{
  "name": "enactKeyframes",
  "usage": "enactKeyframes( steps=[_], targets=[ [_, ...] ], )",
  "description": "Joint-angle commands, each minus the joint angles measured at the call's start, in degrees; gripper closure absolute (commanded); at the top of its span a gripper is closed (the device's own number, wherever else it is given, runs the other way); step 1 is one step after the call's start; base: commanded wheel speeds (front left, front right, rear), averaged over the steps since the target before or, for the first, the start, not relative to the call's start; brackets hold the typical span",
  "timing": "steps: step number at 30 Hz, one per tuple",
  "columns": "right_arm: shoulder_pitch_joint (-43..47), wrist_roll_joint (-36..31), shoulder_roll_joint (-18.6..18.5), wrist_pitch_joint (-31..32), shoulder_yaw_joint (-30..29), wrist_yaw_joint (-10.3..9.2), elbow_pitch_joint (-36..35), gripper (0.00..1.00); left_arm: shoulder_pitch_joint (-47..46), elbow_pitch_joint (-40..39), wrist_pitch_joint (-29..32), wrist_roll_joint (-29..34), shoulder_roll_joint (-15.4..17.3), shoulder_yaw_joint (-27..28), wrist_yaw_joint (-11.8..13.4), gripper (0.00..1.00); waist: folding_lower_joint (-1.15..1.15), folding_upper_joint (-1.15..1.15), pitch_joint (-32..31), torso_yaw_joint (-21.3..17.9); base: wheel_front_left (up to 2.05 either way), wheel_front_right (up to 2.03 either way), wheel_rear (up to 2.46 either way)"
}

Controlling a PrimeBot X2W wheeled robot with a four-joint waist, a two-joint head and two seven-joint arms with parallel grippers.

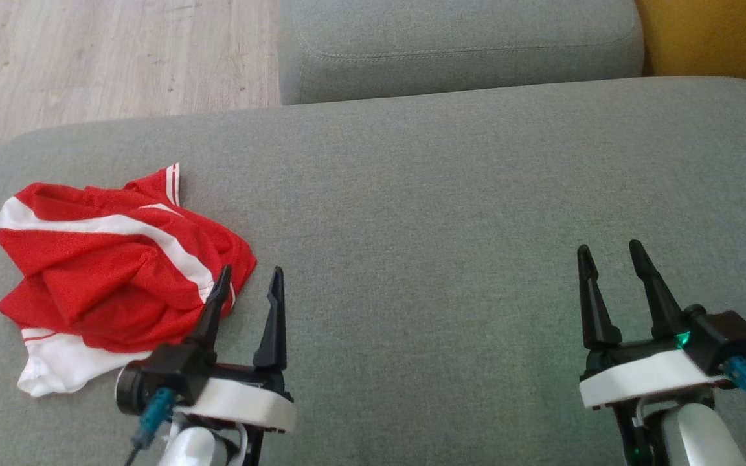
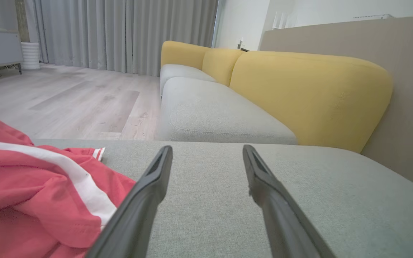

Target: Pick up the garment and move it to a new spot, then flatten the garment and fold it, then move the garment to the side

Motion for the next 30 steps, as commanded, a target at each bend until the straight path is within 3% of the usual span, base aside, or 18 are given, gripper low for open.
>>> enactKeyframes(
  steps=[1, 22, 30],
  targets=[
    [-2.64, -2.19, -0.48, -0.91, 1.38, -0.03, -2.59, 0.0, -3.15, -1.72, -1.06, 2.1, 1.07, 0.53, 0.55, 0.0, 0.0, 0.0, 0.03, -0.01, 0.0, 0.0, 0.0],
    [-3.01, -20.88, -0.56, -4.45, 4.15, -0.04, -3.34, 0.0, -6.37, 3.59, -4.59, 17.45, 4.15, -8.8, 4.77, 0.0, 0.0, 0.0, -0.74, -0.16, 0.0, 0.0, 0.0],
    [-2.15, -18.5, -0.59, -5.61, 3.15, -0.04, -4.38, 0.0, -5.15, 2.12, -5.74, 14.04, 1.96, -6.09, 4.62, 0.0, 0.0, 0.0, -0.68, 0.22, 0.0, 0.0, 0.0]
  ],
)
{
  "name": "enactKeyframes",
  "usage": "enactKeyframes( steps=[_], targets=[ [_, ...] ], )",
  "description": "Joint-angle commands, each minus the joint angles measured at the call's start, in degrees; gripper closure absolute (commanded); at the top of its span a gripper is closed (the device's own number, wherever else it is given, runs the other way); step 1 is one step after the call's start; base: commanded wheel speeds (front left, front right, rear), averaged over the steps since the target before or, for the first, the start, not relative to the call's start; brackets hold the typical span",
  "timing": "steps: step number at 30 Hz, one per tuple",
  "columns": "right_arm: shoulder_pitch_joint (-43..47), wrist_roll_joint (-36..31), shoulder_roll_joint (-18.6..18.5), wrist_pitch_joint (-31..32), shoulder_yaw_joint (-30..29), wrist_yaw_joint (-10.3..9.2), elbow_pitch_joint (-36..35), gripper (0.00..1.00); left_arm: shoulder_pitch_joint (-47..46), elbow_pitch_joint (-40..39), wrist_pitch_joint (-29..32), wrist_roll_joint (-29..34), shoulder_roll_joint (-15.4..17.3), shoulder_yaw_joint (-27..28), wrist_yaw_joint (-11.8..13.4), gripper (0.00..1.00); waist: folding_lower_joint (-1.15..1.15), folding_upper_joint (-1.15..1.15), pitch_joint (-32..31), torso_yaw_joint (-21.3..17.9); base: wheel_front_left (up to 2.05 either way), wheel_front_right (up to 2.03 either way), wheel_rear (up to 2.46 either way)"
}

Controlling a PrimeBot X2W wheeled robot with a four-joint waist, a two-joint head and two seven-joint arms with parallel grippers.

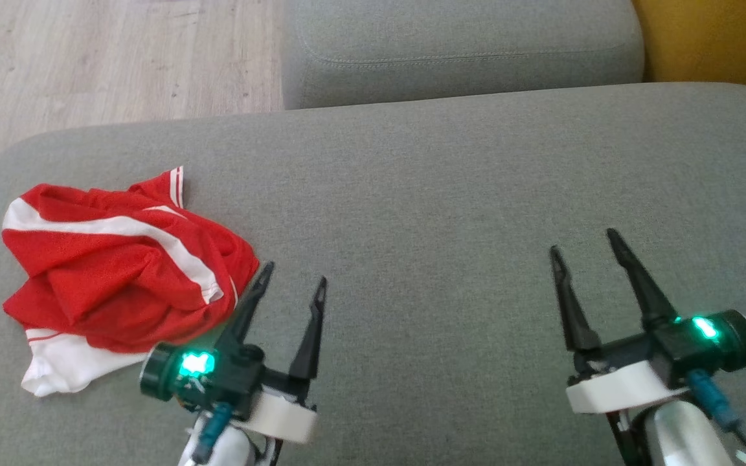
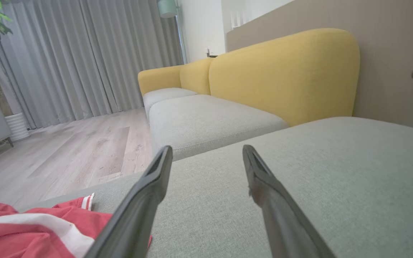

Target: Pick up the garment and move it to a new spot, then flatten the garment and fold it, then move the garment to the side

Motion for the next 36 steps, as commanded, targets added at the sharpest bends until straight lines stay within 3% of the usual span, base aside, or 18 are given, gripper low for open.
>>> enactKeyframes(
  steps=[1, 6, 19, 28, 36],
  targets=[
    [-1.67, 1.88, -0.5, -0.62, 0.78, -0.04, -1.86, 0.0, -1.42, -2.15, -0.53, -1.19, -0.37, 3.1, -0.28, 0.0, 0.0, 0.0, 0.09, 0.18, 0.0, 0.0, 0.0],
    [-1.09, 9.26, -0.5, -0.62, -0.3, -0.04, 0.14, 0.0, 0.04, -1.69, -0.53, -6.69, -2.23, 7.04, -2.12, 0.0, 0.0, 0.0, 0.2, 0.52, 0.0, 0.0, 0.0],
    [-0.95, 13.49, -0.5, -0.62, 0.44, -0.04, 5.58, 0.0, 1.11, 4.36, -0.54, -15.69, -4.23, 10.42, -5.43, 0.0, 0.0, 0.0, -0.35, -0.06, 0.0, 0.0, 0.0],
    [-1.22, 14.55, -0.5, -0.62, 0.53, -0.04, 5.62, 0.0, 0.16, 4.88, -0.54, -15.61, -4.36, 10.73, -5.25, 0.0, 0.0, 0.0, -0.64, 0.16, 0.0, 0.0, 0.0],
    [-0.66, 15.12, -0.5, -0.62, 1.7, -0.04, 5.55, 0.0, 0.66, 4.93, -0.54, -15.32, -4.38, 10.86, -4.66, 0.0, 0.0, 0.0, -1.27, 4.02, 0.0, 0.0, 0.0]
  ],
)
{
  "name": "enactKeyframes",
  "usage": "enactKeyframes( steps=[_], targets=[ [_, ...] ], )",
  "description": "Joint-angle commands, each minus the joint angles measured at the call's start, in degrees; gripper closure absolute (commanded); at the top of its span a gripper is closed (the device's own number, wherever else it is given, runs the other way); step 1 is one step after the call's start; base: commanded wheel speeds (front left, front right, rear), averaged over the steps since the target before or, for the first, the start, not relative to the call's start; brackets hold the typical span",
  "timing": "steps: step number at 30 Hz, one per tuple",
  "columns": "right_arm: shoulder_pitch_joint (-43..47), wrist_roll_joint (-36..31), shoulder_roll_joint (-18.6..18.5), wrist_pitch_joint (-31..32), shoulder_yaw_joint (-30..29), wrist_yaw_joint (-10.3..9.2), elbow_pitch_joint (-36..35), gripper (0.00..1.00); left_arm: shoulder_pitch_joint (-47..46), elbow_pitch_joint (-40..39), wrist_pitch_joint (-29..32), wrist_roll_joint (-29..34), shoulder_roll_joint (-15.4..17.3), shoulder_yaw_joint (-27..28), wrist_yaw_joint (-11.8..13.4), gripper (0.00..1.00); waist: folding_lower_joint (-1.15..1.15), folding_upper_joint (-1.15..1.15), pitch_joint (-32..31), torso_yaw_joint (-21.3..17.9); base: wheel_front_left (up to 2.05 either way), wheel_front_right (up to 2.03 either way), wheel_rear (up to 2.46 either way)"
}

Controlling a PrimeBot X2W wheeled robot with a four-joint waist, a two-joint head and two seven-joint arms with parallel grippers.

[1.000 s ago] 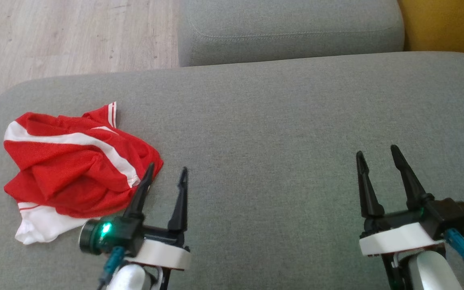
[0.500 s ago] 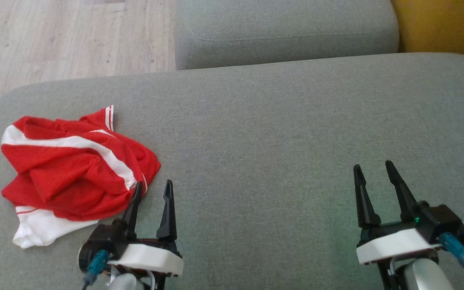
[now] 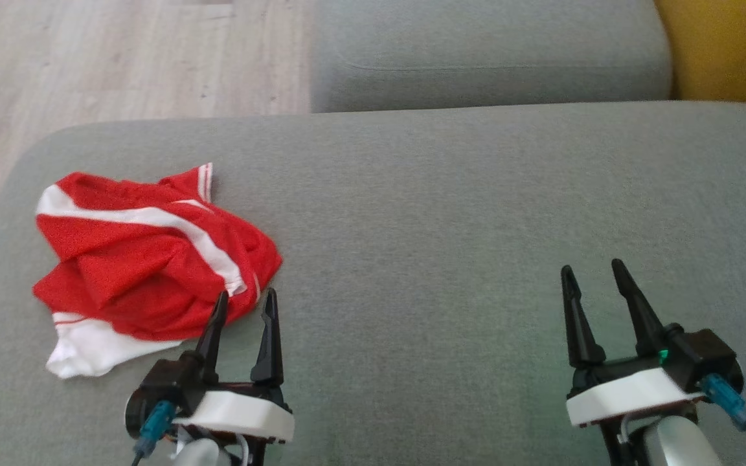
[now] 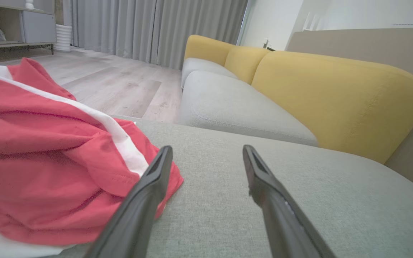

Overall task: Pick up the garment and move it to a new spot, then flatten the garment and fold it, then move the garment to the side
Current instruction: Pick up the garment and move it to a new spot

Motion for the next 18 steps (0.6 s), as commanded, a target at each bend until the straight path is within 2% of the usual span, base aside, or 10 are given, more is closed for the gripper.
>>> enactKeyframes(
  steps=[1, 18],
  targets=[
    [-0.97, 0.44, -0.49, -0.62, 1.88, -0.04, -1.94, 0.0, -1.58, -1.56, -0.55, 0.67, -0.07, 2.31, 0.47, 0.0, 0.0, 0.0, -0.4, 1.7, 0.0, 0.0, 0.0],
    [0.18, 1.6, -0.49, -0.62, 7.12, -0.04, -1.95, 0.0, 0.25, -0.48, -0.55, 2.2, -0.08, 4.83, 1.08, 0.0, 0.0, 0.0, -2.19, 12.89, 0.0, 0.0, 0.0]
  ],
)
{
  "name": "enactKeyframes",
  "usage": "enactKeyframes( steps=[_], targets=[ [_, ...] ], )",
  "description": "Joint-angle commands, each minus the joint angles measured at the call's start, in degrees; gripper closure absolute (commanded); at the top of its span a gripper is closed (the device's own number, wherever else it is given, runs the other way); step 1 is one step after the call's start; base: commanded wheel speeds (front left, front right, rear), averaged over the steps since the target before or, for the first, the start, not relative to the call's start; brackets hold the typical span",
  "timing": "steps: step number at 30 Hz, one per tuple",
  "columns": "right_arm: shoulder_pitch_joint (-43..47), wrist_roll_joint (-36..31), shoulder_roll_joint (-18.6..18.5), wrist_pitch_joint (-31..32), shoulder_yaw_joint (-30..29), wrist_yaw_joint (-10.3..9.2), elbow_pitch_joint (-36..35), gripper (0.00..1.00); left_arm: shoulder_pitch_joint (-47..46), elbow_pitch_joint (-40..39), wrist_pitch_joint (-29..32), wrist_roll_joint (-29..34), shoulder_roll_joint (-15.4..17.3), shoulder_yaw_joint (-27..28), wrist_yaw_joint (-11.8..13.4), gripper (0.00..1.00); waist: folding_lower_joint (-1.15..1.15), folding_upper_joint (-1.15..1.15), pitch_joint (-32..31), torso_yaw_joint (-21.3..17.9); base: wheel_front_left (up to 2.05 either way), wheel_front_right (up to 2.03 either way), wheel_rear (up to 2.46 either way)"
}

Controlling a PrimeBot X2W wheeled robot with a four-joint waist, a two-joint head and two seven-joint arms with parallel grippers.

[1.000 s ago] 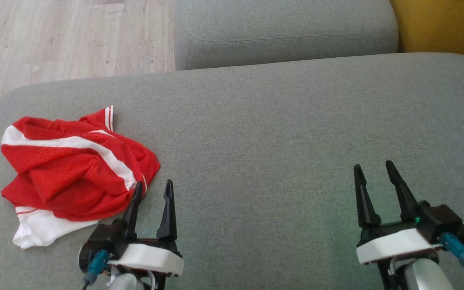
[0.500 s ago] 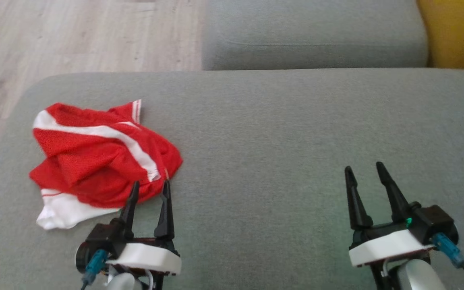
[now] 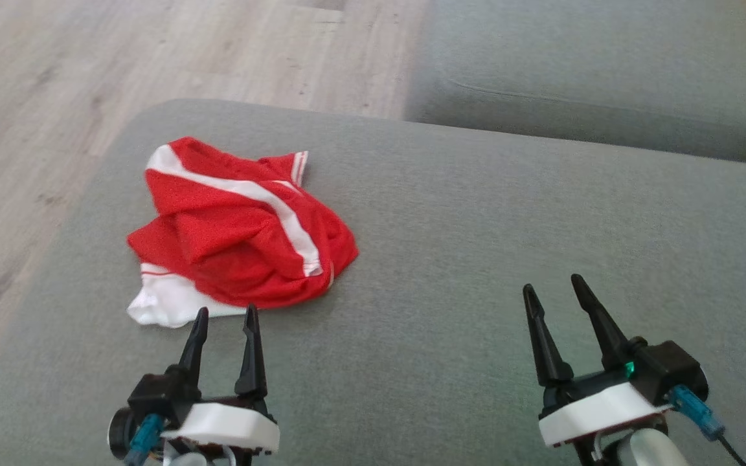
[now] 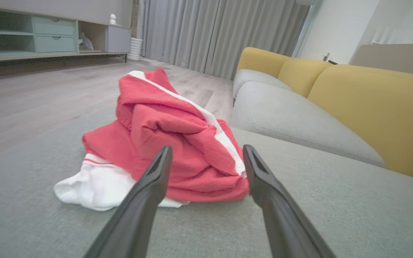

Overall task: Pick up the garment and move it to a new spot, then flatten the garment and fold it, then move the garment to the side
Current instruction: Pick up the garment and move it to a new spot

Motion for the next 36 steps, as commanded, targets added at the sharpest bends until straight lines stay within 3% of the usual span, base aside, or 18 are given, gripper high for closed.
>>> enactKeyframes(
  steps=[1, 13, 21, 25, 29, 32, 36],
  targets=[
    [-1.02, 0.59, -0.46, -0.62, 1.45, -0.04, -1.89, 0.0, -1.61, -1.49, -0.55, 0.7, -0.07, 1.91, 0.15, 0.0, 0.0, 0.0, -0.32, 1.37, 0.0, 0.0, 0.0],
    [-0.19, 1.34, -0.46, -0.62, 3.83, -0.04, -1.72, 0.0, -1.21, -1.57, -0.55, 0.96, -0.07, 2.55, 0.23, 0.0, 0.0, 0.0, -0.53, 6.57, 0.0, 0.0, 0.0],
    [-0.93, 0.87, -0.46, -0.62, 4.85, -0.04, -1.8, 0.0, -2.48, -1.38, -0.55, 1.72, 0.94, 3.24, -0.5, 0.0, 0.0, 0.0, 0.81, 6.15, 0.0, 0.0, 0.0],
    [-1.99, 0.06, -0.46, -0.62, 4.53, -0.04, -2.02, 0.0, -8.44, -0.81, 1.55, 3.25, 4.49, 2.52, -2.66, 0.0, 0.0, 0.0, 3.23, 4.53, 0.0, 0.0, 0.0],
    [-3.25, -0.92, -0.46, -0.62, 3.63, -0.04, -2.17, 0.0, -18.13, 0.47, 8.72, 4.13, 9.47, 1.0, -6.38, 0.0, 0.0, 0.0, 6.28, 2.75, 0.0, 0.0, 0.0],
    [-4.36, -1.61, -0.46, -0.62, 3.38, -0.04, -2.22, 0.0, -26.0, 2.0, 15.45, 4.74, 14.11, -2.56, -8.43, 0.0, 0.0, 0.0, 8.74, 1.23, 0.0, 0.0, 0.0],
    [-5.96, -1.97, -0.46, -0.62, 3.15, -0.04, -2.34, 0.0, -34.39, 3.97, 24.05, 4.09, 20.34, -10.8, -8.96, 0.0, 0.0, 0.0, 11.56, -0.83, 0.0, 0.0, 0.0]
  ],
)
